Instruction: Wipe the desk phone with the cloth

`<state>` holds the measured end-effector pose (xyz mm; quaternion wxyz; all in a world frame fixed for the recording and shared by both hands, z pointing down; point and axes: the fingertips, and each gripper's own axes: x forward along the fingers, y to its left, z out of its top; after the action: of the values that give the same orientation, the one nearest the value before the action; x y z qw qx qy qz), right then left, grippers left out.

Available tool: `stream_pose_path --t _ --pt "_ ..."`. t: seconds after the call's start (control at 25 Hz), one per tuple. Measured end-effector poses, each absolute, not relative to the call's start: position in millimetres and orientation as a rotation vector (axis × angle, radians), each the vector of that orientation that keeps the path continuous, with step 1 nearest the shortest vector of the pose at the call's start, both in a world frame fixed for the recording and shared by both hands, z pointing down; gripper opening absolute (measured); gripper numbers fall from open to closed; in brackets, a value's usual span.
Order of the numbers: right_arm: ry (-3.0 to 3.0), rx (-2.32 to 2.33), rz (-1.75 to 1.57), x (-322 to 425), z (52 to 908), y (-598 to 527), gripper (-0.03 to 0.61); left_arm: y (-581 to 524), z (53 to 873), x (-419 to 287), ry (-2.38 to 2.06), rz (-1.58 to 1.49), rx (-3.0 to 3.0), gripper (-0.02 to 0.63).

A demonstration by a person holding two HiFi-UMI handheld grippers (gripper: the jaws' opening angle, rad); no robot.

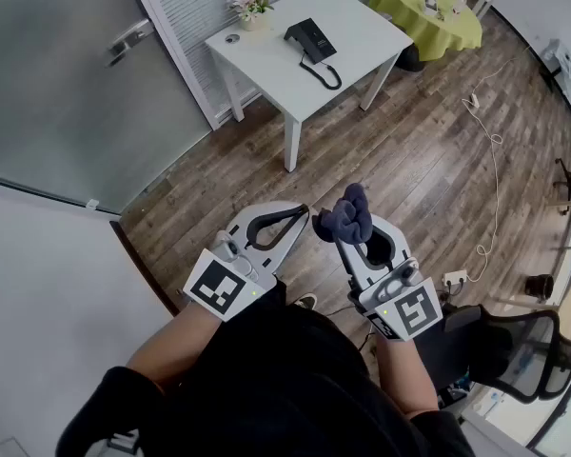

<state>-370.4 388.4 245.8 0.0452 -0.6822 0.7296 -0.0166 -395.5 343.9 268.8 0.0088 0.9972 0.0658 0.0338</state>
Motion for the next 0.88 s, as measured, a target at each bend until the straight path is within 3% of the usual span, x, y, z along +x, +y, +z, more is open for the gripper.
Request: stream_pose_path --t 0.88 --pt "2.185 -2.158 -0.091 -361 255 337 0.094 289 271 -382 0.26 0.066 3.099 0.009"
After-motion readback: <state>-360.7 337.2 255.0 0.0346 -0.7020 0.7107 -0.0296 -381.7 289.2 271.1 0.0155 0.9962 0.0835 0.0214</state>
